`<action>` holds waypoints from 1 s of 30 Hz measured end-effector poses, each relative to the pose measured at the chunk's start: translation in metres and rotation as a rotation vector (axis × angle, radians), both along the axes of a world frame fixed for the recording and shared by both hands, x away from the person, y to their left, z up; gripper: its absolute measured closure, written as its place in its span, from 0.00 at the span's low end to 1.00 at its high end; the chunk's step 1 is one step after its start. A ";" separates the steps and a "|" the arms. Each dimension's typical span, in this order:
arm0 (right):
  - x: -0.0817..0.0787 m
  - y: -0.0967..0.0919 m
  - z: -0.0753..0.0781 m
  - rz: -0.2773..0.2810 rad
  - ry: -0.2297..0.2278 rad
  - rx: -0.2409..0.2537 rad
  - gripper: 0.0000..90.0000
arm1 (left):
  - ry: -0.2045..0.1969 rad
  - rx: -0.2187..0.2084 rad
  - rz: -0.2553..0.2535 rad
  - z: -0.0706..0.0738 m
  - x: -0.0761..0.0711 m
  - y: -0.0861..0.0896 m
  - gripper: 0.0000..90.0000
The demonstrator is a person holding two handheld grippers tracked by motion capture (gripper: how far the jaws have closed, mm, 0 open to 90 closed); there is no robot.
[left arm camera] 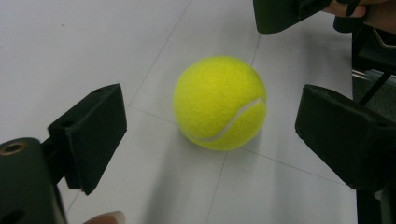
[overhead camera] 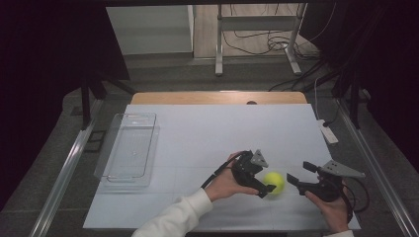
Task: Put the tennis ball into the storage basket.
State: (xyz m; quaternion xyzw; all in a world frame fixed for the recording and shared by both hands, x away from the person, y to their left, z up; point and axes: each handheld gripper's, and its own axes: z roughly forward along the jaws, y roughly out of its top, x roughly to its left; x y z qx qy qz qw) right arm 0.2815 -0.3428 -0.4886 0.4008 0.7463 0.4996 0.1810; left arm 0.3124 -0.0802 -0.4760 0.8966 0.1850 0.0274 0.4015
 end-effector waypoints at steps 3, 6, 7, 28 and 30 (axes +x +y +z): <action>0.000 0.000 0.000 0.000 -0.001 0.001 0.15 | 0.007 0.002 -0.010 -0.002 -0.001 -0.006 0.10; 0.000 0.000 0.000 0.002 0.003 0.000 0.15 | 0.012 0.008 -0.019 -0.003 0.000 -0.010 0.10; 0.000 0.000 0.000 0.002 0.003 0.000 0.15 | 0.019 0.013 -0.024 -0.005 0.000 -0.012 0.10; 0.001 0.000 -0.001 -0.003 0.005 0.003 0.15 | 0.052 0.052 -0.039 -0.017 0.007 -0.028 0.07; 0.001 -0.001 -0.001 -0.003 0.005 0.005 0.15 | 0.055 0.053 -0.038 -0.017 0.007 -0.029 0.07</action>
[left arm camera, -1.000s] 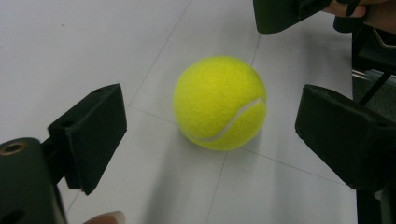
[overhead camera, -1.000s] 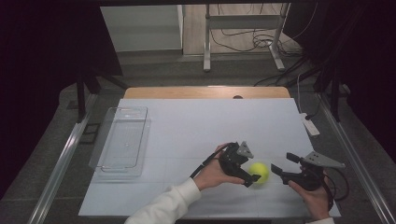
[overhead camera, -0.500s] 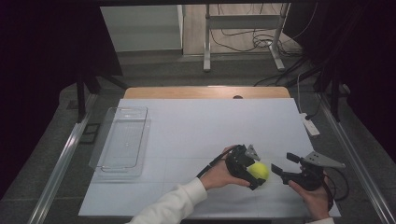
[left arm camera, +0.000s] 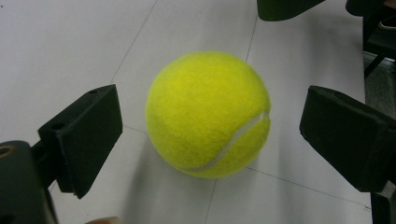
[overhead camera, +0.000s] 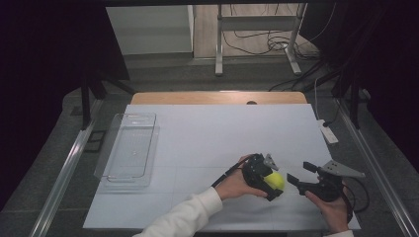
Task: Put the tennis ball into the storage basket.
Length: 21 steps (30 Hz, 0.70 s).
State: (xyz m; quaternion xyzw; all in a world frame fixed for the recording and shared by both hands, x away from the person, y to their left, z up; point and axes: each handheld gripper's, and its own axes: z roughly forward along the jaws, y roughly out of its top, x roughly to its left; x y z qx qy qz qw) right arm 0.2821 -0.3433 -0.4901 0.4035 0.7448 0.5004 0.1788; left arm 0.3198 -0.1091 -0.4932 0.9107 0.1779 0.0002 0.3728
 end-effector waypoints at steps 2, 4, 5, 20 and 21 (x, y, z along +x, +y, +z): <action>0.000 0.000 0.000 0.000 0.001 -0.001 0.15 | -0.002 0.002 -0.001 0.000 0.000 -0.001 0.08; 0.000 0.000 0.000 0.000 0.001 -0.004 0.15 | -0.004 0.005 -0.005 -0.001 0.001 -0.002 0.08; 0.000 0.000 0.000 0.000 0.001 -0.005 0.15 | -0.002 0.006 -0.003 -0.002 0.001 -0.002 0.08; 0.000 -0.001 -0.001 -0.001 0.001 -0.004 0.15 | -0.009 0.040 0.005 -0.009 0.000 -0.005 0.28; 0.000 -0.001 -0.001 -0.001 0.002 -0.004 0.15 | -0.011 0.040 0.003 -0.009 0.001 -0.005 0.29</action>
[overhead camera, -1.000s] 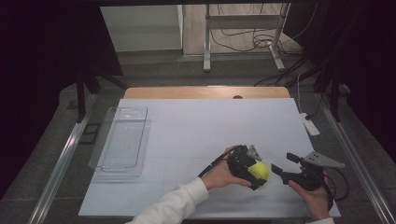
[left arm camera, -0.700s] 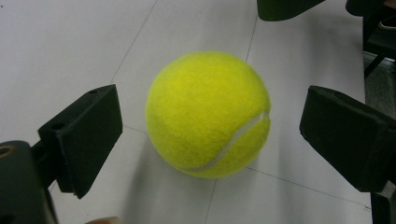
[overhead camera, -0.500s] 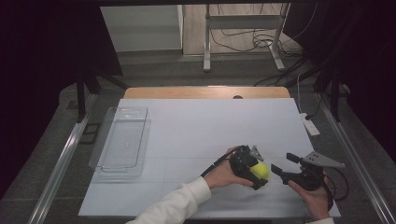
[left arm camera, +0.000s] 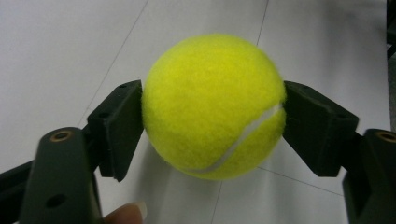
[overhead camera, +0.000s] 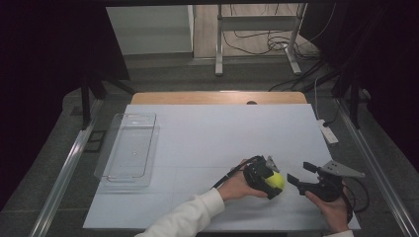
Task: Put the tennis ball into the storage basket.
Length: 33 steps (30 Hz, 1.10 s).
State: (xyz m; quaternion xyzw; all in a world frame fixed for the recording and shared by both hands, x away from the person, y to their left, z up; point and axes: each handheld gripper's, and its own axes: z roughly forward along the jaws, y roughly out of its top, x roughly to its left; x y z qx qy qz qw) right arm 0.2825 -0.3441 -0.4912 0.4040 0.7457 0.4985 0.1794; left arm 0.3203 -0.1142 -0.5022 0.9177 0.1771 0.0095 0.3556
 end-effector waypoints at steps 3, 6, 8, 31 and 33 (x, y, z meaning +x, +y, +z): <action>0.000 0.000 0.000 0.000 -0.001 -0.001 0.15 | -0.009 0.005 -0.007 0.000 0.000 0.000 0.29; 0.000 0.000 0.000 -0.001 -0.003 0.002 0.16 | -0.019 0.007 -0.004 0.001 -0.001 0.000 0.30; 0.000 0.000 0.000 -0.001 -0.003 0.001 0.15 | -0.033 0.005 0.003 0.002 -0.001 0.002 0.30; -0.001 -0.001 0.001 -0.004 -0.006 0.002 0.16 | -0.032 -0.021 0.008 0.013 0.001 0.021 0.31; -0.001 -0.001 0.001 -0.004 -0.007 0.001 0.16 | -0.036 -0.035 -0.001 0.015 0.001 0.023 0.31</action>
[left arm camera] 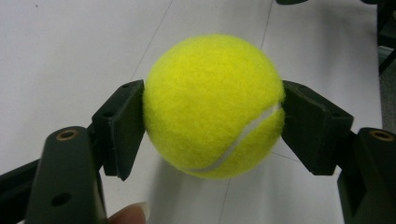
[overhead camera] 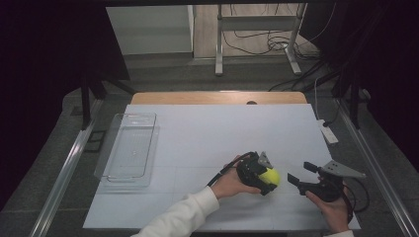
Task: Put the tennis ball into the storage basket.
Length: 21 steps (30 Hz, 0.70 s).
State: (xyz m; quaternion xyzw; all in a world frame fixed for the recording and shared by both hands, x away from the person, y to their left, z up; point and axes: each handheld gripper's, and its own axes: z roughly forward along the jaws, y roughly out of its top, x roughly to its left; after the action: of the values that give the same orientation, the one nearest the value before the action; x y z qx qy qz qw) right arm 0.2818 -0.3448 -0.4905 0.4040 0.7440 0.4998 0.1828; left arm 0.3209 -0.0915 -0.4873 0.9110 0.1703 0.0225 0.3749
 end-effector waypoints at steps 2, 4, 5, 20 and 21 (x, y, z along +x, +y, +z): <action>0.000 0.000 0.000 -0.001 -0.002 -0.001 0.16 | -0.006 -0.002 -0.002 0.002 -0.001 0.002 0.31; 0.000 -0.001 0.000 -0.002 -0.001 0.003 0.16 | -0.008 -0.017 -0.002 0.005 -0.001 0.004 0.31; 0.000 -0.001 0.000 -0.003 -0.001 0.002 0.16 | -0.011 -0.022 -0.002 0.005 -0.001 0.005 0.31; 0.000 -0.001 0.000 -0.007 0.001 0.003 0.16 | -0.035 -0.106 0.024 0.023 -0.002 0.028 0.30; 0.000 -0.001 0.000 -0.007 0.002 0.003 0.16 | -0.035 -0.112 0.026 0.025 -0.002 0.030 0.30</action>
State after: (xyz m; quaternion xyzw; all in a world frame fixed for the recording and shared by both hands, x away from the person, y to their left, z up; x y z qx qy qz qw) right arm 0.2819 -0.3453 -0.4907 0.4074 0.7421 0.4997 0.1831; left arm 0.3191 -0.0617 -0.4624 0.8857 0.1766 0.0339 0.4280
